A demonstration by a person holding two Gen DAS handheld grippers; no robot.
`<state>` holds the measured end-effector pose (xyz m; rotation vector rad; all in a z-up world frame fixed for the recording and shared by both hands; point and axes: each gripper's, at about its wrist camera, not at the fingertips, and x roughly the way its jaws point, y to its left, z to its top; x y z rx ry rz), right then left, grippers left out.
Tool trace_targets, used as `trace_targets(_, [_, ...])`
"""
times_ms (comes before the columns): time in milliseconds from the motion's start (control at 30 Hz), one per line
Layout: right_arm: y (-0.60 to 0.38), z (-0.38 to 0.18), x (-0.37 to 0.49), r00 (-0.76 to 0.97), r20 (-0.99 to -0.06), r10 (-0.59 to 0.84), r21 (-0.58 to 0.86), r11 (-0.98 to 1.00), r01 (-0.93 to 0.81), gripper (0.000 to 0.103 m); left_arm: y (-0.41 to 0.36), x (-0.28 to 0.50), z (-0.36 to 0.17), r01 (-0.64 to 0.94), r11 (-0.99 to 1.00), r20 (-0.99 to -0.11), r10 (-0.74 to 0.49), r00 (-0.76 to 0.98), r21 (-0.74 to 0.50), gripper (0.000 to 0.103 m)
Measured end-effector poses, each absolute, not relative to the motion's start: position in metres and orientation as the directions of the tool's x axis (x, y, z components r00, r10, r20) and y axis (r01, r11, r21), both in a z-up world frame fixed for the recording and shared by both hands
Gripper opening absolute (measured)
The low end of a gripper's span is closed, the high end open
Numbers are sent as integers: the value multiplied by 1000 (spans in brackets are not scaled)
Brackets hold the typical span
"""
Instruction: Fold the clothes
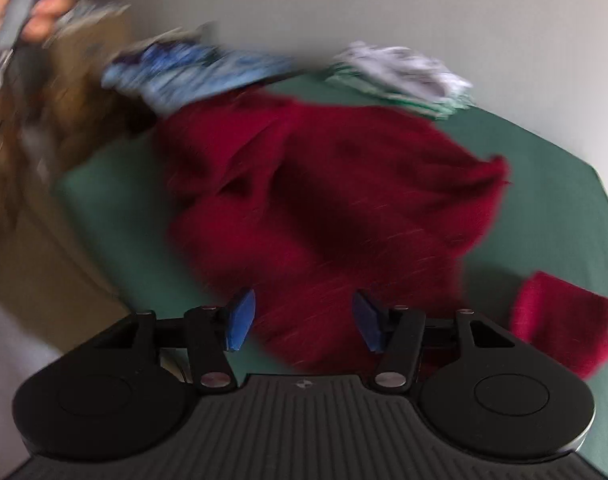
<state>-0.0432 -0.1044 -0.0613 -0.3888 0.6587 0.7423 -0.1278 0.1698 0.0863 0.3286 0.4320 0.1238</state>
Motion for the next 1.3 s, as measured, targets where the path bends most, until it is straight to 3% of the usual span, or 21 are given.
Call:
trace_targets(100, [-91,-71,-56,548,-681,486,-160,631,-759,73,165,-142,54,118,881,-462,123,878,458,47])
trace_targets(167, [-89,-78,-63,545,-690,476,-191,606,-772,74,154,-153,30,219,806,-482,92,871,550,57])
trace_targets(233, [-91,-78,-67,584,-677,447,-226,629,-744,73,141,-160,6,294,709,-489,82,868,641,59])
trace_targets(367, [-109,-79,-35,591,-684,428,-85,758,-647,72,116,-165,-31,421,507,-506,34,862,752,59])
trace_targets(433, [-115,-84,-23,571,-691,443,-4,788,-616,78,109,-154,-41,462,417,-510,5,860,783,69])
trace_targets(633, [-93,-92,-44,636,-657,405,-43,822,-568,75,95,-158,-49,558,237,-555,-85,828,796,70])
trace_targets(700, [-84,-89,-61,644,-655,396,-19,843,-537,79,93,-164,-44,584,222,-571,-126,811,781,92])
trace_targets(733, [-79,-88,-69,645,-655,393,-6,851,-525,83,91,-163,-45,589,221,-575,-127,808,778,91])
trace_targets(767, [-73,-86,-76,643,-657,393,1,854,-520,85,89,-160,-47,594,219,-582,-123,804,774,84])
trace_targets(833, [-64,-83,-81,637,-665,389,-1,853,-523,92,85,-148,-56,609,227,-605,-95,791,760,68])
trace_targets(900, [-54,-81,-80,618,-682,391,0,845,-534,96,84,-136,-64,615,244,-619,-70,783,750,43])
trace_targets(967, [-49,-79,-81,610,-679,408,-5,828,-560,94,85,-131,-65,604,263,-612,-62,789,752,40])
trace_targets(1067, [-52,-80,-87,669,-626,400,-34,844,-536,76,88,-129,-64,585,302,-598,-56,799,753,39])
trace_targets(1133, [-52,-81,-90,704,-597,385,-52,857,-513,48,90,-126,-63,548,340,-572,-35,819,764,31])
trace_targets(1200, [-53,-77,-90,724,-585,365,-49,875,-481,29,93,-122,-60,495,390,-533,-11,846,777,25])
trace_targets(1300, [-72,-56,-90,770,-528,359,26,913,-408,24,113,-126,-26,402,583,-501,10,866,706,23])
